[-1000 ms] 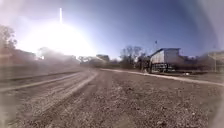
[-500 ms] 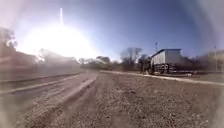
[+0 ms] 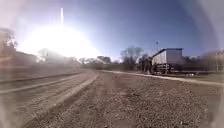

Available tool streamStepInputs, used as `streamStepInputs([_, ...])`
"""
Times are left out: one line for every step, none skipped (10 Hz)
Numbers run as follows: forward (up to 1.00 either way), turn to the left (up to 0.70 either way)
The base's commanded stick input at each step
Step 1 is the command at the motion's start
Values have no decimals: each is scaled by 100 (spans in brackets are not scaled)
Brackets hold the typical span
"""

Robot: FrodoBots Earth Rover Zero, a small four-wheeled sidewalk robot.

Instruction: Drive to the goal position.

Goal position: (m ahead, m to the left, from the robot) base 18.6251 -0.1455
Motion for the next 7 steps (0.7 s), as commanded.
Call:
streamStepInputs([50, 0])
streamStepInputs([50, 0])
streamStepInputs([50, 0])
streamStepInputs([50, 0])
streamStepInputs([50, 0])
streamStepInputs([50, 0])
streamStepInputs([50, 0])
